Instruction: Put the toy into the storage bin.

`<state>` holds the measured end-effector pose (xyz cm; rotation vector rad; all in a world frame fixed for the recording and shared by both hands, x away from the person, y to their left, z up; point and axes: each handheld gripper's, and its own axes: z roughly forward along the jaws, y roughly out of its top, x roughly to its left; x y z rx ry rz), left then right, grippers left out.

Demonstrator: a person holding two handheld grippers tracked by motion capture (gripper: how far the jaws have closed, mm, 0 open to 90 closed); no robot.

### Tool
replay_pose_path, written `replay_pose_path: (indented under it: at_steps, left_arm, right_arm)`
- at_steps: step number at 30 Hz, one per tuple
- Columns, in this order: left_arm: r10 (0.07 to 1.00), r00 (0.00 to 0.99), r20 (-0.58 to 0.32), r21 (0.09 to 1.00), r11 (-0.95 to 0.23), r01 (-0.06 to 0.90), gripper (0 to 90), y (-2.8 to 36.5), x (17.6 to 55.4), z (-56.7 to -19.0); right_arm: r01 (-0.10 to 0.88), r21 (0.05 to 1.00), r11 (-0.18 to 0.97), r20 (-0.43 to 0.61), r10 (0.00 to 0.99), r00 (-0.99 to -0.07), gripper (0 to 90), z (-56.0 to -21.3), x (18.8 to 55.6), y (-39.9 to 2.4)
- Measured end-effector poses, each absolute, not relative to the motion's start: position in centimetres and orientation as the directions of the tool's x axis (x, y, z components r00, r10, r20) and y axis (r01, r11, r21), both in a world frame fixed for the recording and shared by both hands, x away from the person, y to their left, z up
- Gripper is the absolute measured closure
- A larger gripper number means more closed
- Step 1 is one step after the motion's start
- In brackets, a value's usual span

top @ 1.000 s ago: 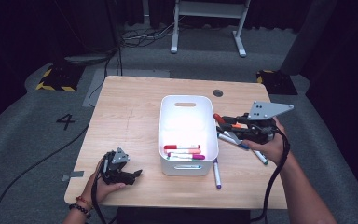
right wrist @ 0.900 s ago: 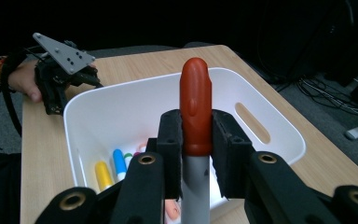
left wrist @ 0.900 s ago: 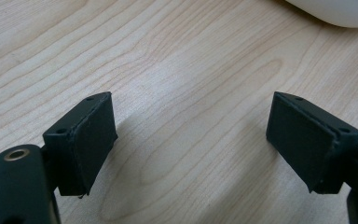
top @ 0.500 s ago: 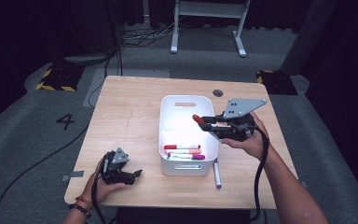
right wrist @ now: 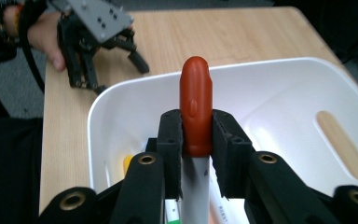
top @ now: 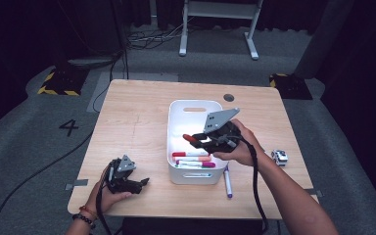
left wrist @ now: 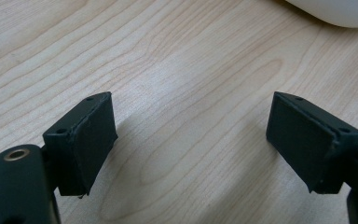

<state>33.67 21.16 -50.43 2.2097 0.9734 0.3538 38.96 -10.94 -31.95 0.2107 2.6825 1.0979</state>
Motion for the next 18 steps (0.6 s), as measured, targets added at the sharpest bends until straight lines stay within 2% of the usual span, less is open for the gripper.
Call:
replay_pose_path:
  at_steps: [4,11,18]
  left_arm:
    - [0.731,0.682,-0.025,0.686,-0.483,0.543,16.0,21.2,33.7,-50.4]
    - [0.731,0.682,-0.026,0.686,-0.483,0.544,16.0,21.2,33.7,-50.4]
    - [0.731,0.682,-0.026,0.687,-0.483,0.543,16.0,21.2,33.7,-50.4]
  right_arm:
    - [0.043,0.659,0.751,-0.150,0.187,-0.971,74.4,-33.3,39.0,-10.1]
    - [0.071,0.612,0.788,-0.127,0.186,-0.974,74.4,-34.8,39.2,-10.2]
    - [0.080,0.524,0.848,-0.110,0.161,-0.981,74.3,-36.4,39.3,-9.6]
